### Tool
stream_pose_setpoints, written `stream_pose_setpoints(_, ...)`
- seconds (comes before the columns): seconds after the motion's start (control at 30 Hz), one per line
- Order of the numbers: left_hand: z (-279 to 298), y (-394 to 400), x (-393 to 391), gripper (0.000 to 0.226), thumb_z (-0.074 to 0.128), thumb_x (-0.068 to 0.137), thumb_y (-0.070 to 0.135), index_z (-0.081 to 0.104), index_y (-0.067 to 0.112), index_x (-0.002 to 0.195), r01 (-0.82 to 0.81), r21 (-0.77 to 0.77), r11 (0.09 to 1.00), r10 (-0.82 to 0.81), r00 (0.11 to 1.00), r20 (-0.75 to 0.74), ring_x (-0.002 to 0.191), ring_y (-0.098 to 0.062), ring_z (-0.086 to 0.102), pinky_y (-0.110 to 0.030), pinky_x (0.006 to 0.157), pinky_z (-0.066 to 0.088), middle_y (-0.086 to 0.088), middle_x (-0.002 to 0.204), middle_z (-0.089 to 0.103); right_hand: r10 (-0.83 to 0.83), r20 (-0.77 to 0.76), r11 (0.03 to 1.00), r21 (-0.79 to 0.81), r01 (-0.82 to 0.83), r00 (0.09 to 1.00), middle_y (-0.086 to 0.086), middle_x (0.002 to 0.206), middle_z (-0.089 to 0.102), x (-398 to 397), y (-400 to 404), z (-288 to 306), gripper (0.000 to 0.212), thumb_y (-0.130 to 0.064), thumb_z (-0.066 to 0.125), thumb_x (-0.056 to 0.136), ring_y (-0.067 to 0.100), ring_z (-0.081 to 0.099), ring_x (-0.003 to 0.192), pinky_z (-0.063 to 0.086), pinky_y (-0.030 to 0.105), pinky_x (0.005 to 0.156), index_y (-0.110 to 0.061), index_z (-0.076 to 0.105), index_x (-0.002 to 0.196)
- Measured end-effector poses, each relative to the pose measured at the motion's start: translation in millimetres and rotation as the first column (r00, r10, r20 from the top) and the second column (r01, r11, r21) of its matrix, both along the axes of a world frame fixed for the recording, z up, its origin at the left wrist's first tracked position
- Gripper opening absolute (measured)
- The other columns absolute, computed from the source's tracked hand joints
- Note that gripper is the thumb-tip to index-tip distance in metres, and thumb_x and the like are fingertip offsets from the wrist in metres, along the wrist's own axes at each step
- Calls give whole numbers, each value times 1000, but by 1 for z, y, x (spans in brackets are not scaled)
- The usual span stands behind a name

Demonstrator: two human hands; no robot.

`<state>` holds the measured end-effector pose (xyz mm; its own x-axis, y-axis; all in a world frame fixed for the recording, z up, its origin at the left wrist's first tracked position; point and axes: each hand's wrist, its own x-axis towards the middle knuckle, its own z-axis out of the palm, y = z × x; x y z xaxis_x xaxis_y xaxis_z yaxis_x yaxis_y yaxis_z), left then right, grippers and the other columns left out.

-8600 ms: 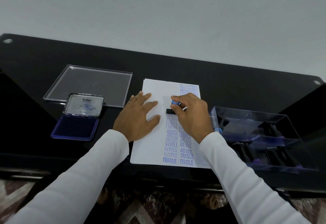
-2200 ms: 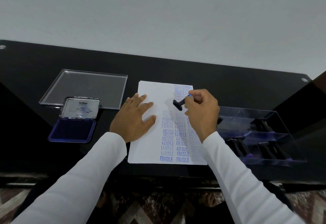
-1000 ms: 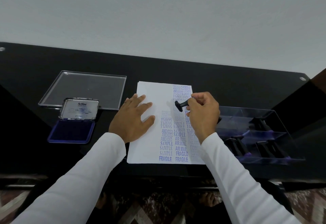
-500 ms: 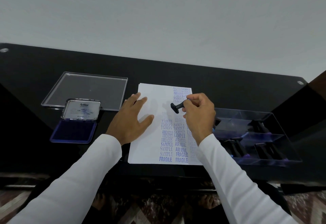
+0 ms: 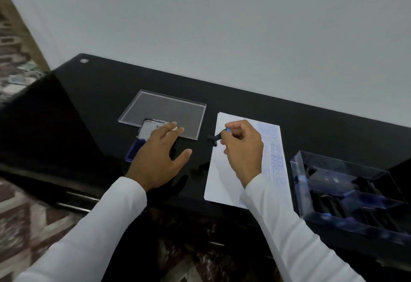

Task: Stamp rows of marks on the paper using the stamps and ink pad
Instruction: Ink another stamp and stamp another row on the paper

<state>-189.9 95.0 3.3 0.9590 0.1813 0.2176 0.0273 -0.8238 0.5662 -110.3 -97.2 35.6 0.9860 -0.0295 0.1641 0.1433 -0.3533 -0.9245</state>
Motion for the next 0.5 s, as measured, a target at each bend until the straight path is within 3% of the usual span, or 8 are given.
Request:
stream_pose_setpoints(0.07,0,14,-14,65,57,91,58,45,28,147,-44,10,999,44,999,11,146,-13,31,-39,117,35,9,157,35,34,3,999,-10,-34,999,-9,93,69,-7,15,2,9,-22,68,91,12,69,82,62,39,75,-27,67,98)
stream_pose_setpoints(0.23,-5,44,-42,63,61,92,52,49,22,146,-130,48,990,129,991,25,148,-18,30,-39,125,18,3,156,41,137,9,991,-9,-137,991,-9,89,70,-24,50,3,11,-18,70,88,12,69,81,62,41,73,-27,68,94)
stream_pose_setpoints(0.37,-12,65,-59,65,59,91,55,48,24,147,-173,48,984,172,985,21,148,-17,29,-40,125,17,2,155,42,216,-6,976,-18,-217,976,-10,91,70,-37,77,0,15,-19,72,87,9,69,81,62,42,72,-28,69,100)
stream_pose_setpoints(0.5,-19,81,-71,66,59,92,54,46,23,149,-210,51,976,209,978,10,149,-16,27,-33,124,11,2,156,41,297,31,947,-135,-290,955,-7,101,69,-51,96,-1,16,-20,71,90,6,66,88,61,32,76,-24,69,105)
